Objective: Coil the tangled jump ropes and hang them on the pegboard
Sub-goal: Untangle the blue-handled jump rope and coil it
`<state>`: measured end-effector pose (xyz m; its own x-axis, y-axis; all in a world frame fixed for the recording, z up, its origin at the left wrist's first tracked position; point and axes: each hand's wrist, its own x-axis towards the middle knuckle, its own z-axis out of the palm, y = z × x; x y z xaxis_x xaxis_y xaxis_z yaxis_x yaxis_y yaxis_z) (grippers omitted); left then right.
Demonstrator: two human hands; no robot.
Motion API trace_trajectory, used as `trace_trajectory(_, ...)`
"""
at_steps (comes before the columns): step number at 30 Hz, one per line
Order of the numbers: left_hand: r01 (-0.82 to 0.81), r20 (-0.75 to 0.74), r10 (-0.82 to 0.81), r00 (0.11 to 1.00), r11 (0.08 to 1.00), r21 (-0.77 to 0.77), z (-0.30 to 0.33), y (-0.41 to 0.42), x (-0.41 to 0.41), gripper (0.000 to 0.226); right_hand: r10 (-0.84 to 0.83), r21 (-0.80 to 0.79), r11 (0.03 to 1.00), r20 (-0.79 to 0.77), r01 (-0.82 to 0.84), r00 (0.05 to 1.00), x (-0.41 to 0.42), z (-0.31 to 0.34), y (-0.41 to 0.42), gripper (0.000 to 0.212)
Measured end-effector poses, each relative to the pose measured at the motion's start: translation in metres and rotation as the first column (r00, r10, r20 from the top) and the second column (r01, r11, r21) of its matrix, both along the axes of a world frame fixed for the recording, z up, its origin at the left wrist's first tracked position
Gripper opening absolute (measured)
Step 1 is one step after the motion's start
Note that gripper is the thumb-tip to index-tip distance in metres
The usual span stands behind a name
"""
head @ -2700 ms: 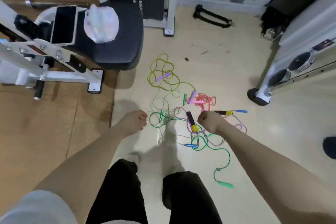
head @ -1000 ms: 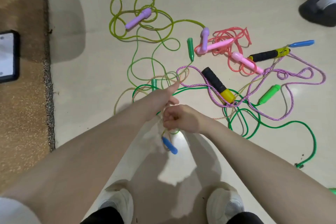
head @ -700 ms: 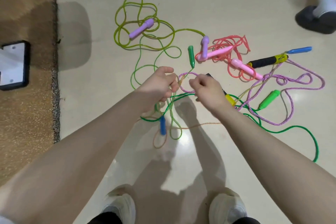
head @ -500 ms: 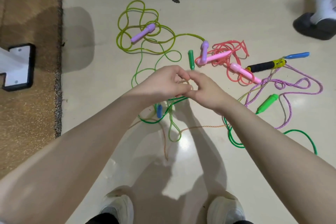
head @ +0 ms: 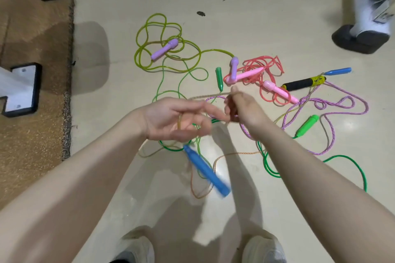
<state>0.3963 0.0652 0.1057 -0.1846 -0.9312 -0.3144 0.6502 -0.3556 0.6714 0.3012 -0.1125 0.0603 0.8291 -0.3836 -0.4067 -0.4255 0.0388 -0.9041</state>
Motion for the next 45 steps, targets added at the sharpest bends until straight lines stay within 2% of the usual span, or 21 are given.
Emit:
trace_trajectory(3, -0.353, -0.083, 0.345, 0.935, 0.929, -0.114, 0.002, -0.004, 0.004, 0.048, 0.268, -0.128, 0.946, -0.220, -0.300, 0.938, -0.012, -0.015, 0.011, 0.039)
trace_trajectory(6, -0.613, -0.027, 0.612, 0.790, 0.790, -0.032, -0.006, 0.002, 0.004, 0.068, 0.420, 0.013, 0.895, -0.364, -0.447, 0.831, -0.014, -0.013, 0.012, 0.036)
trace_trajectory(9, -0.805, 0.062, 0.804, 0.591, 0.585, 0.099, -0.016, 0.009, 0.003, 0.061, 0.543, -0.025, 0.755, -0.536, -0.655, 0.647, -0.015, -0.006, 0.006, 0.038)
trace_trajectory(12, -0.904, 0.045, 0.915, 0.401, 0.387, 0.179, -0.023, 0.016, 0.009, 0.057, 0.659, 0.089, 0.610, -0.609, -0.788, 0.441, -0.017, 0.003, 0.004, 0.038)
trace_trajectory(14, -0.903, 0.154, 0.896, 0.416, 0.385, 0.192, -0.027, 0.018, 0.012, 0.062, 0.728, 0.175, 0.519, -0.602, -0.837, 0.326, -0.019, 0.011, 0.014, 0.024)
trace_trajectory(17, -0.826, 0.389, 0.730, 0.562, 0.524, 0.210, -0.031, 0.016, 0.008, 0.070, 0.810, 0.187, 0.367, -0.546, -0.911, 0.214, -0.016, 0.031, 0.034, 0.035)
trace_trajectory(19, -0.677, 0.401, 0.555, 0.729, 0.672, 0.300, -0.030, 0.014, -0.002, 0.067, 0.838, 0.009, 0.345, -0.452, -0.939, 0.304, -0.006, 0.051, 0.036, 0.029)
trace_trajectory(21, -0.491, 0.354, 0.369, 0.859, 0.788, 0.371, -0.026, 0.011, -0.014, 0.057, 0.766, -0.298, 0.480, -0.315, -0.825, 0.560, 0.004, 0.068, 0.023, 0.013)
trace_trajectory(23, -0.342, 0.310, 0.233, 0.922, 0.865, 0.367, -0.022, 0.005, -0.023, 0.052, 0.592, -0.492, 0.655, -0.138, -0.573, 0.794, 0.008, 0.072, 0.003, 0.006)
trace_trajectory(25, -0.233, 0.246, 0.151, 0.957, 0.909, 0.346, -0.014, -0.002, -0.025, 0.065, 0.361, -0.475, 0.830, 0.056, -0.293, 0.931, 0.004, 0.064, -0.011, 0.015)
trace_trajectory(26, -0.151, 0.182, 0.096, 0.979, 0.935, 0.322, -0.009, -0.006, -0.023, 0.071, 0.226, -0.386, 0.909, 0.132, -0.160, 0.965, 0.002, 0.055, -0.014, 0.020)
trace_trajectory(28, 0.092, 0.000, -0.094, 0.996, 0.979, 0.180, -0.002, -0.010, -0.015, 0.073, -0.045, -0.102, 0.993, 0.183, 0.065, 0.982, -0.001, 0.038, -0.013, 0.019)
trace_trajectory(30, 0.303, -0.188, -0.310, 0.932, 0.951, -0.067, -0.001, -0.011, -0.009, 0.060, -0.208, 0.224, 0.958, 0.112, 0.179, 0.972, -0.001, 0.024, -0.009, 0.034)
trace_trajectory(32, 0.392, -0.249, -0.432, 0.867, 0.899, -0.194, -0.002, -0.009, -0.007, 0.049, -0.200, 0.475, 0.859, -0.031, 0.190, 0.979, -0.004, 0.016, -0.004, 0.063)
trace_trajectory(33, 0.425, -0.240, -0.460, 0.855, 0.886, -0.185, -0.004, -0.008, -0.009, 0.047, -0.126, 0.531, 0.833, -0.097, 0.158, 0.987, -0.008, 0.015, -0.001, 0.070)
trace_trajectory(36, 0.576, -0.194, -0.550, 0.813, 0.809, 0.121, -0.016, -0.009, -0.032, 0.059, 0.103, 0.464, 0.886, -0.235, 0.019, 0.966, -0.015, 0.018, 0.003, 0.077)
trace_trajectory(38, 0.653, -0.090, -0.665, 0.742, 0.685, 0.323, -0.024, -0.011, -0.053, 0.059, 0.062, 0.312, 0.950, -0.229, 0.013, 0.972, -0.012, 0.024, 0.001, 0.068)
trace_trajectory(40, 0.664, 0.014, -0.741, 0.671, 0.610, 0.432, -0.030, -0.012, -0.066, 0.055, -0.075, 0.193, 0.976, -0.115, 0.097, 0.991, -0.003, 0.029, -0.005, 0.060)
trace_trajectory(41, 0.659, 0.019, -0.732, 0.681, 0.624, 0.420, -0.029, -0.014, -0.068, 0.052, -0.145, 0.182, 0.971, -0.055, 0.153, 0.988, 0.000, 0.031, -0.009, 0.060)
trace_trajectory(43, 0.584, 0.013, -0.611, 0.791, 0.763, 0.276, -0.020, -0.016, -0.066, 0.046, -0.231, 0.191, 0.954, -0.026, 0.232, 0.973, 0.000, 0.030, -0.016, 0.062)
trace_trajectory(45, 0.334, 0.000, -0.337, 0.942, 0.935, 0.118, -0.009, -0.015, -0.053, 0.039, -0.164, 0.015, 0.986, -0.116, 0.166, 0.980, -0.006, 0.022, -0.022, 0.052)
